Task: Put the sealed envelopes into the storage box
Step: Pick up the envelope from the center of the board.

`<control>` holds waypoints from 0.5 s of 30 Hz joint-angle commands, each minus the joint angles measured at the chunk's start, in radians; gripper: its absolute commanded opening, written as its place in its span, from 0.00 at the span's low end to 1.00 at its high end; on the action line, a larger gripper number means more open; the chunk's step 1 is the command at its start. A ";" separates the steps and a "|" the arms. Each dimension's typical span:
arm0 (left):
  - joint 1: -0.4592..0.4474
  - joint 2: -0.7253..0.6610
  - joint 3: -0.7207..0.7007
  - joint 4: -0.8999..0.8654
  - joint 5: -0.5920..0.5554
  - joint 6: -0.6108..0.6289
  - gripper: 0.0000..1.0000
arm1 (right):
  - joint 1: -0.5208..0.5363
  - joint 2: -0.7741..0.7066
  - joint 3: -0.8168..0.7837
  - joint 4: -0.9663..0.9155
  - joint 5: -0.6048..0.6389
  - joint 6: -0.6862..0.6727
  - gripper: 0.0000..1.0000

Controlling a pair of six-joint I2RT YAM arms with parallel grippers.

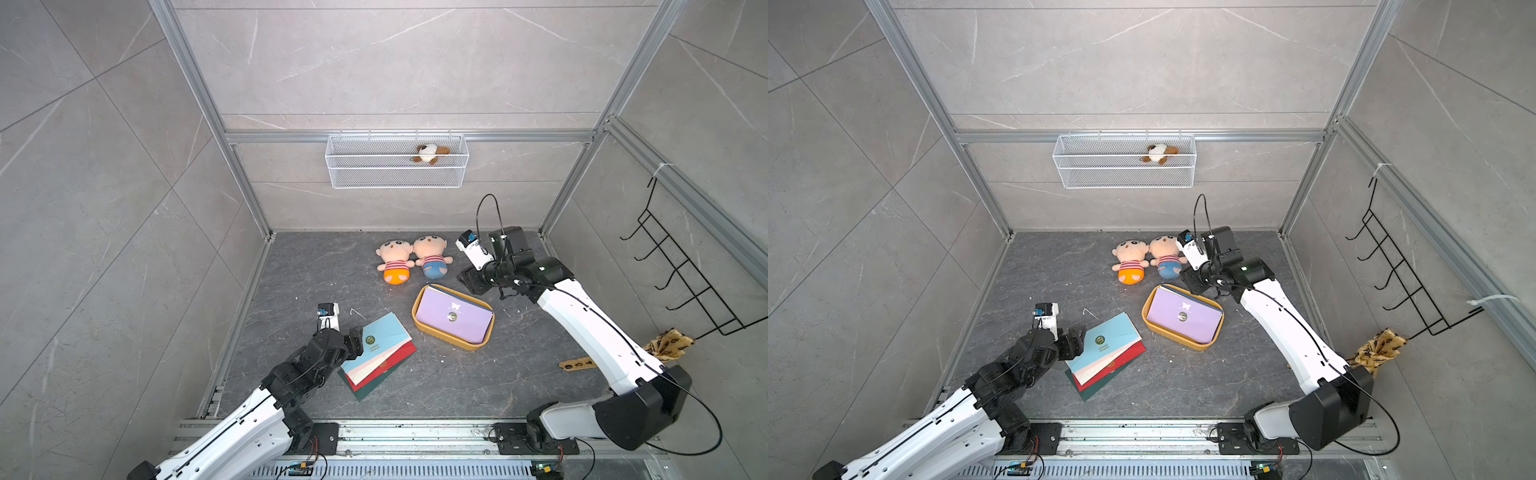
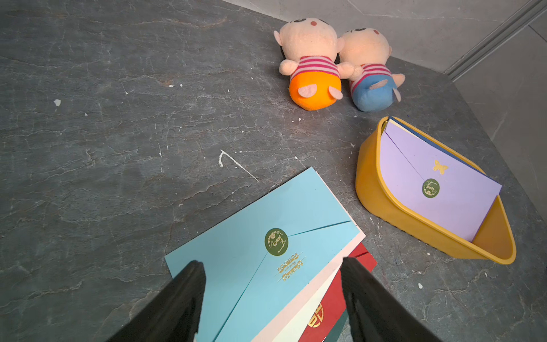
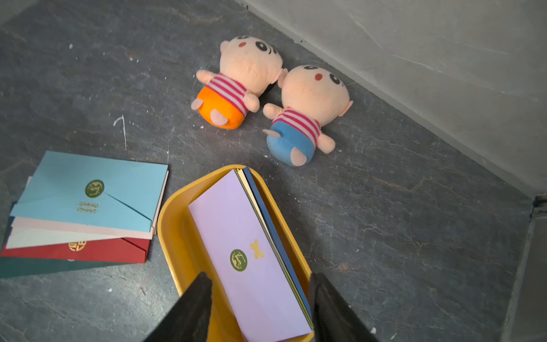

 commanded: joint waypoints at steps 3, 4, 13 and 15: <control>0.000 0.032 0.002 -0.018 -0.055 -0.130 0.77 | -0.012 -0.094 -0.069 0.132 -0.028 0.228 0.57; 0.001 0.042 -0.003 -0.024 -0.057 -0.159 0.77 | -0.017 -0.110 -0.079 0.142 -0.027 0.260 0.57; 0.000 0.023 -0.074 -0.057 -0.079 -0.326 0.76 | -0.067 -0.214 -0.173 0.180 0.097 0.452 0.56; 0.001 0.000 -0.083 -0.069 -0.086 -0.343 0.75 | -0.084 -0.230 -0.187 0.184 0.095 0.472 0.54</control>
